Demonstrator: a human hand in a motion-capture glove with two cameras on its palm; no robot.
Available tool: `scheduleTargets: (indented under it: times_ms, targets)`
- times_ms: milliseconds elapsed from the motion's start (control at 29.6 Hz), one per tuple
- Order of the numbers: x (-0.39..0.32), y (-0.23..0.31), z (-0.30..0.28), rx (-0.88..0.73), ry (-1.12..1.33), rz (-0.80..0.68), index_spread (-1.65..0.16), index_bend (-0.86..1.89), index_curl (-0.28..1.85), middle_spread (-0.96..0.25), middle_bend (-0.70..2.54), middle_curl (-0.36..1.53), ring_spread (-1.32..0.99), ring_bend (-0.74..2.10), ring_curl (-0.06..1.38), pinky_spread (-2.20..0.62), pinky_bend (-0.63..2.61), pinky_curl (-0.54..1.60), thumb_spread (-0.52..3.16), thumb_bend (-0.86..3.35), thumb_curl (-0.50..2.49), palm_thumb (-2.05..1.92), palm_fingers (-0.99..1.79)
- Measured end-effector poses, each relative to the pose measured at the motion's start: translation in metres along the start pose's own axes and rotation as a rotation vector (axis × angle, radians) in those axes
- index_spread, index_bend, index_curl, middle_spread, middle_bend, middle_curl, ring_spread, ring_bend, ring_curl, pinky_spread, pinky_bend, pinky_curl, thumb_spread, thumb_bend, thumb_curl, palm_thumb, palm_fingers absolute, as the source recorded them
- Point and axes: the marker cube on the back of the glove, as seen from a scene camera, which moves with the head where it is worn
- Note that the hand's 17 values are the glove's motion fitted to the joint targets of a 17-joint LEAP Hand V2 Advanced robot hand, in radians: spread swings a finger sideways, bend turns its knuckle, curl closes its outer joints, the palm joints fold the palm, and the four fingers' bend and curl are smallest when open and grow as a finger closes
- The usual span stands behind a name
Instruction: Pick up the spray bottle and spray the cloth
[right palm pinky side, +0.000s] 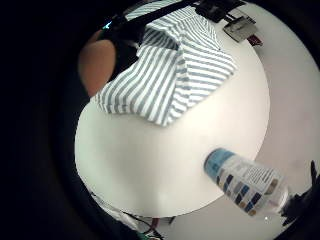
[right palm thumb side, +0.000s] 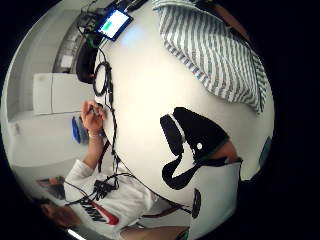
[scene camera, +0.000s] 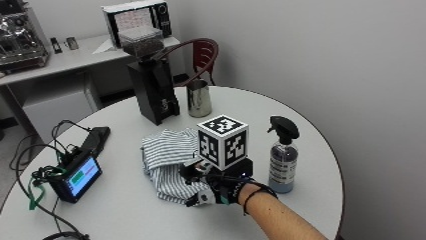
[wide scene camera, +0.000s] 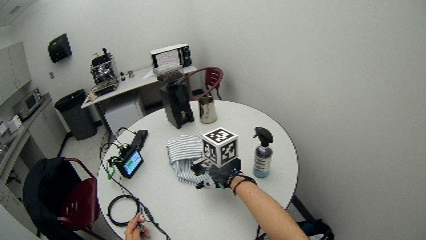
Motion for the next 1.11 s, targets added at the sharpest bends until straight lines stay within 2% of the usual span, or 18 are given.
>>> scheduleTargets:
  times_ms: [236,574,777,1115]
  targets:
    - [-0.002,0.002,-0.003,0.001,-0.007,-0.001,-0.31,0.12,0.11,-0.03,0.32,0.16,0.01,0.35,0.17,0.17,0.45,0.20,0.74,0.28,0.12,0.49,0.53]
    - [0.001,0.018,-0.006,0.011,-0.015,-0.012,-0.37,0.12,0.15,-0.04,0.33,0.23,0.01,0.35,0.21,0.21,0.46,0.25,1.00,0.23,0.17,0.53,0.50]
    - [-0.004,0.061,-0.006,0.038,-0.027,-0.069,-0.39,0.12,0.16,-0.04,0.32,0.26,0.01,0.35,0.23,0.22,0.45,0.27,1.06,0.19,0.19,0.55,0.49]
    - [-0.018,0.149,-0.046,0.228,-0.209,-0.199,-0.39,0.12,0.18,-0.03,0.31,0.30,0.02,0.35,0.25,0.23,0.45,0.30,1.06,0.07,0.20,0.48,0.48]
